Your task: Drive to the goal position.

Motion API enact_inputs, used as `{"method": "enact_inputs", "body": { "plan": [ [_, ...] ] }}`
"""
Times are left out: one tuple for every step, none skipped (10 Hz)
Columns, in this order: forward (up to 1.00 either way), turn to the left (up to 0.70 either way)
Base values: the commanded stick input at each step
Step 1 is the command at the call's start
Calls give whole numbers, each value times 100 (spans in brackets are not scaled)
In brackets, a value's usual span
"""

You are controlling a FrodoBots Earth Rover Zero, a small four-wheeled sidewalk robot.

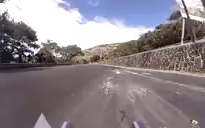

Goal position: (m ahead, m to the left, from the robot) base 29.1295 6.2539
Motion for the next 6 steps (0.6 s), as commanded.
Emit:
{"method": "enact_inputs", "body": {
  "plan": [
    [85, 0],
    [82, 0],
    [52, 0],
    [50, 0],
    [50, 0],
    [54, 0]
  ]
}}
